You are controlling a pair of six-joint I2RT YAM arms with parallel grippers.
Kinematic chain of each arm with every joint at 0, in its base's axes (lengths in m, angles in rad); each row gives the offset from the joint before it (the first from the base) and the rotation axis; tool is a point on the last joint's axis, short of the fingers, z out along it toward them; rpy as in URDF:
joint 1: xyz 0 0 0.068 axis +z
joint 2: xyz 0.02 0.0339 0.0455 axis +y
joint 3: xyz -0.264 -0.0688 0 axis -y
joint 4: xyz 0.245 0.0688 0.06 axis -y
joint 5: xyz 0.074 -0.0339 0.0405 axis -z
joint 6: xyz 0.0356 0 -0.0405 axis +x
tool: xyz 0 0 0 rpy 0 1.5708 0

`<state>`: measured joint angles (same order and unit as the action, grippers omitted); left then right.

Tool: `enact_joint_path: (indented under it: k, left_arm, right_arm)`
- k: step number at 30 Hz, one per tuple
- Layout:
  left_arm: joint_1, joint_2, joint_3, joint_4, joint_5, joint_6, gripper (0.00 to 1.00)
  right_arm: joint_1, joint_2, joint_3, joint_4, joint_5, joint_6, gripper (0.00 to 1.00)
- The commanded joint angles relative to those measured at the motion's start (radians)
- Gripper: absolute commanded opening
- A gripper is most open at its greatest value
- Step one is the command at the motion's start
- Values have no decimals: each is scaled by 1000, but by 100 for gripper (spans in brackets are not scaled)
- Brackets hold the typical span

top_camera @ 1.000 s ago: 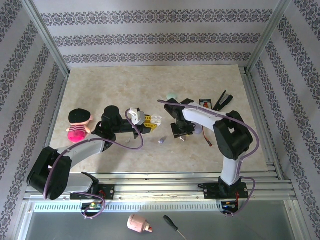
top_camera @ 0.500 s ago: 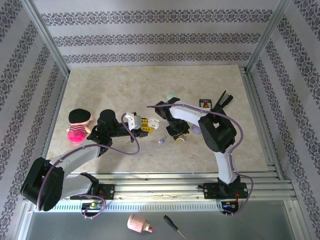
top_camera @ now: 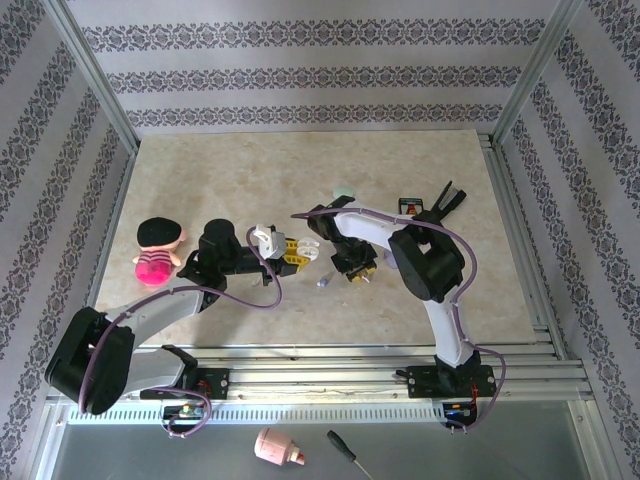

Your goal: Insert wireless bluetooth earbuds into charging case

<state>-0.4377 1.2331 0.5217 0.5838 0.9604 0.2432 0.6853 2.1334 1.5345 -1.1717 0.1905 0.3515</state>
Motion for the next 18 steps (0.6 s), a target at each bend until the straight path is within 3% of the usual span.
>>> enact_joint_path:
  k: [1, 18]
  left_arm:
    - [-9, 6, 14, 32, 24, -9, 0]
    - [-9, 0, 11, 34, 21, -13, 0]
  right_arm:
    - [12, 26, 24, -10, 18, -19, 30]
    - [-6, 24, -33, 26, 23, -20, 24]
